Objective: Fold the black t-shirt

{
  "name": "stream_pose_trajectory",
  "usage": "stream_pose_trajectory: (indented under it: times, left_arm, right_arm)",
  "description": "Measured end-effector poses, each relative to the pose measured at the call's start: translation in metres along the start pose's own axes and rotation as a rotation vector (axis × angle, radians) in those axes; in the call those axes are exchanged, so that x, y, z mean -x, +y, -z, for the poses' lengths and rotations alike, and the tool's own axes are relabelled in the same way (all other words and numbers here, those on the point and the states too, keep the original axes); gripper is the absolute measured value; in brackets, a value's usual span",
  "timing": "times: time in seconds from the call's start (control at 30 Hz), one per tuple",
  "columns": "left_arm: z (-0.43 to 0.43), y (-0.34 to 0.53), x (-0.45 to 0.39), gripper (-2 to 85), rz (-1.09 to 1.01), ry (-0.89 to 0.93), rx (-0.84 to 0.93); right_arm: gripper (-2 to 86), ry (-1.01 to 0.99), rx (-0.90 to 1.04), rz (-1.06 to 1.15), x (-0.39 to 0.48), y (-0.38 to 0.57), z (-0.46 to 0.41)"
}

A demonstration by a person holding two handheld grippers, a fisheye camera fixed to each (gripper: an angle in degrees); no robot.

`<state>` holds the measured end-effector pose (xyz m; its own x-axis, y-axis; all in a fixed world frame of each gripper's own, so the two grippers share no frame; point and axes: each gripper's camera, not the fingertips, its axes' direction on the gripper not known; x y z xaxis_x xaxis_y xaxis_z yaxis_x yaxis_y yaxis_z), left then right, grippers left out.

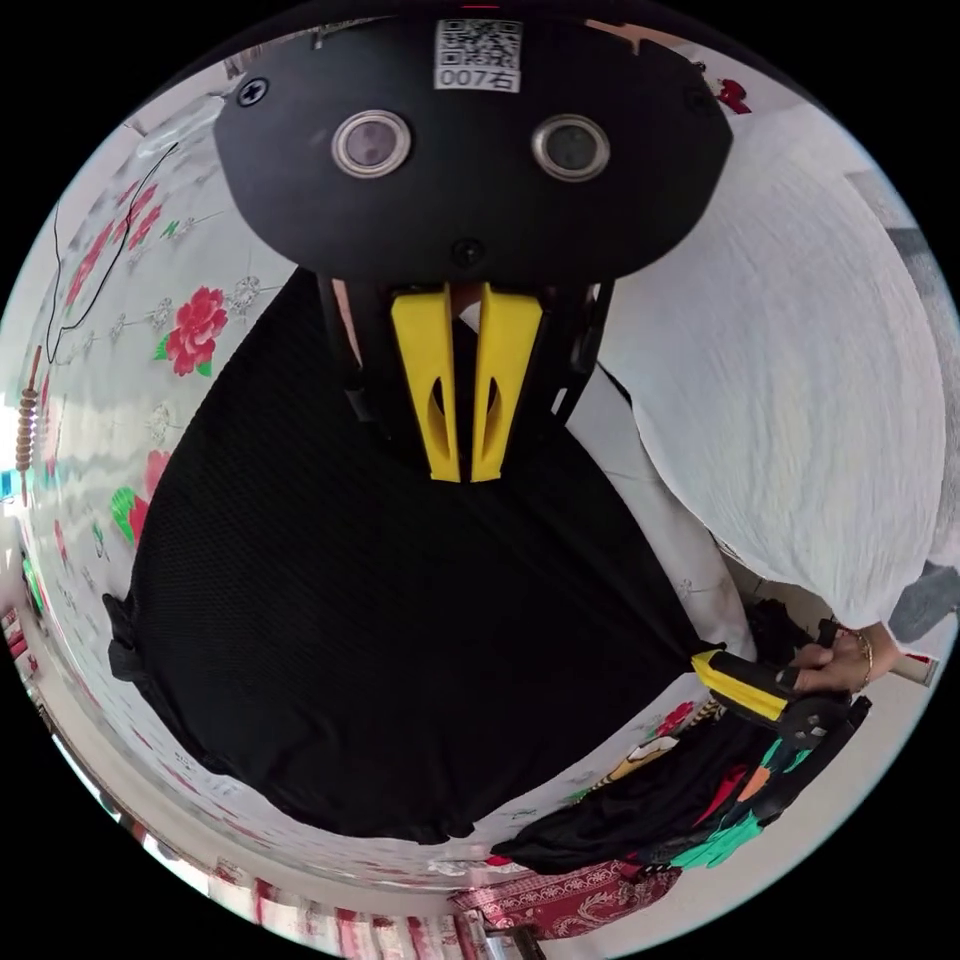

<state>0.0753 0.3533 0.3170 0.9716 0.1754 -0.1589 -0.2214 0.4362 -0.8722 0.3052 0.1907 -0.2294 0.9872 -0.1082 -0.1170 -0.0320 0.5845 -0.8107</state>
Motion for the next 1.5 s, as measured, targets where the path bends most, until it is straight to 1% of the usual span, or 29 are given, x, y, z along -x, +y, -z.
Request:
stream_pose_trajectory:
  times: [0.07,0.23,0.37,0.47,0.53,0.6,0.67,0.77,0.9,1.03,1.13,1.2,1.33,1.43,1.5]
  left_arm:
    - [0.001,0.004,0.003,-0.9,-0.007,0.001,-0.005]
    - [0.009,0.023,0.016,-0.9,-0.021,-0.075,-0.056]
    - [0.011,0.029,0.023,-0.5,-0.083,-0.07,-0.114]
    - [-0.006,0.021,0.022,1.3,-0.147,-0.053,-0.077]
    - [-0.017,0.018,0.021,2.2,-0.179,-0.074,-0.053]
    - [-0.029,0.017,0.024,1.2,-0.18,-0.144,-0.02]
    - [-0.028,0.02,0.029,-0.1,-0.181,-0.161,-0.026]
    - [-0.014,0.035,0.044,-0.7,-0.18,-0.139,-0.077]
    - [-0.002,0.059,0.08,-0.9,-0.159,-0.039,-0.129]
    - [-0.015,0.065,0.105,-0.8,-0.149,-0.011,-0.097]
    - [-0.022,0.066,0.133,-0.7,-0.091,0.018,-0.077]
    - [-0.009,0.072,0.161,-0.6,-0.044,0.061,-0.103]
    - [0.019,0.083,0.214,-0.4,0.01,0.063,-0.165]
    - [0.039,0.074,0.276,-0.3,0.112,0.088,-0.241]
    - [0.051,0.049,0.336,-0.1,0.255,0.151,-0.314]
  right_arm:
    - [0.8,0.029,0.006,0.016,0.001,0.001,-0.002]
    - [1.3,0.044,0.04,0.048,0.001,-0.005,-0.014]
    - [0.7,0.072,0.039,0.035,-0.004,-0.009,-0.017]
    - [0.1,0.069,0.028,0.026,-0.01,-0.011,-0.015]
    - [-0.1,0.06,0.028,0.022,-0.016,-0.011,-0.014]
    - [-0.2,0.044,0.02,0.017,-0.021,-0.01,-0.01]
    - [-0.2,0.024,0.005,0.01,-0.026,-0.008,-0.004]
    - [-0.2,-0.022,-0.023,0.015,-0.033,0.001,0.01]
    - [-0.3,-0.101,0.0,0.06,-0.036,0.017,0.01]
    - [-0.3,-0.132,0.038,0.037,-0.044,0.022,-0.013]
    - [-0.3,-0.153,0.059,0.006,-0.055,0.017,-0.024]
    - [-0.3,-0.154,0.038,0.004,-0.061,0.016,-0.017]
    - [-0.3,-0.171,-0.022,-0.014,-0.081,0.02,0.008]
    - [-0.3,-0.189,-0.074,-0.077,-0.104,0.018,0.02]
    - [-0.3,-0.195,-0.106,-0.117,-0.118,0.011,0.022]
